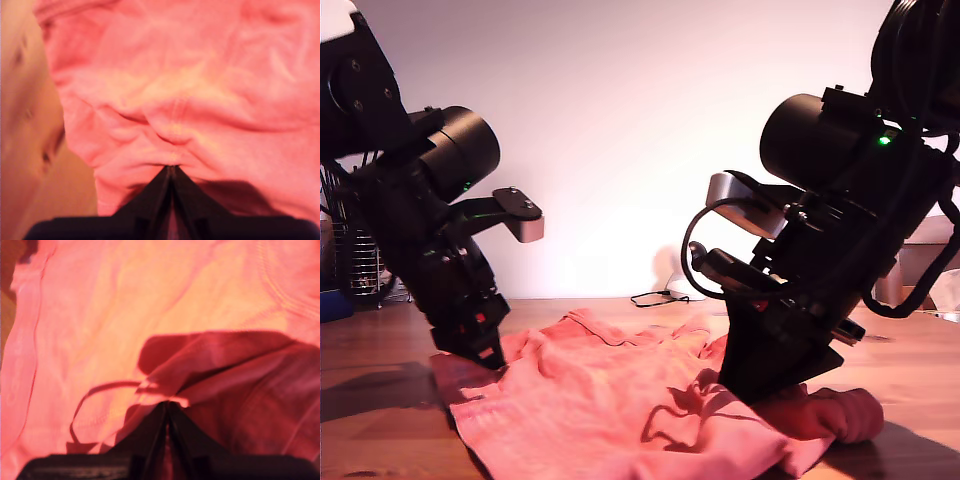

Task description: Fold the underwear in front of you. After folding it, place it to the right side.

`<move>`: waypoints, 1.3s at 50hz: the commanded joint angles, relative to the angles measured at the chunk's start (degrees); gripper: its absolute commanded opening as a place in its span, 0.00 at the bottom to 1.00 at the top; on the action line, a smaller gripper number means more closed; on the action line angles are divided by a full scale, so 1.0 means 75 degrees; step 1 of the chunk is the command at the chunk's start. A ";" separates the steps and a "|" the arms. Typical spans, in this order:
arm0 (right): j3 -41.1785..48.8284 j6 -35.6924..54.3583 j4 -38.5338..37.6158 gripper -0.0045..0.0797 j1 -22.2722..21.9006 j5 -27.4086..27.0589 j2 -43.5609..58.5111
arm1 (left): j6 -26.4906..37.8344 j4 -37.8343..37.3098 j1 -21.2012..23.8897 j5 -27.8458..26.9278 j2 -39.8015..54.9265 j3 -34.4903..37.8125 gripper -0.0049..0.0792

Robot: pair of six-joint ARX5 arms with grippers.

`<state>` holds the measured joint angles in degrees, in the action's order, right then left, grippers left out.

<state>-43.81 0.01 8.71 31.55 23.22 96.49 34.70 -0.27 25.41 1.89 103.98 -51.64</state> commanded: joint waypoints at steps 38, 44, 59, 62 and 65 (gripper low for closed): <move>0.0076 -0.0796 -0.0396 0.04 0.1198 0.0099 0.0067 | 0.0047 0.0647 0.0437 -0.0533 0.1976 -0.0697 0.04; 0.0076 -0.0720 -0.0644 0.04 0.1040 -0.0213 0.0067 | 0.0050 0.0618 0.0434 -0.0530 0.2174 -0.0938 0.04; 0.0076 0.0385 -0.0720 0.04 0.0583 -0.0965 0.0067 | 0.0239 0.0624 0.0114 -0.0391 0.2189 -0.0976 0.04; 0.0076 0.0411 -0.0720 0.04 0.0507 -0.0970 0.0067 | 0.0242 0.0662 -0.0003 -0.0385 0.2189 -0.0982 0.04; 0.0076 0.0411 -0.0749 0.04 0.0452 -0.0970 0.0070 | 0.0242 0.0667 -0.0146 -0.0385 0.2189 -0.1014 0.04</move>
<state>-43.48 2.92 3.49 35.18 16.05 96.51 36.21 7.51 26.48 -1.76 115.00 -62.13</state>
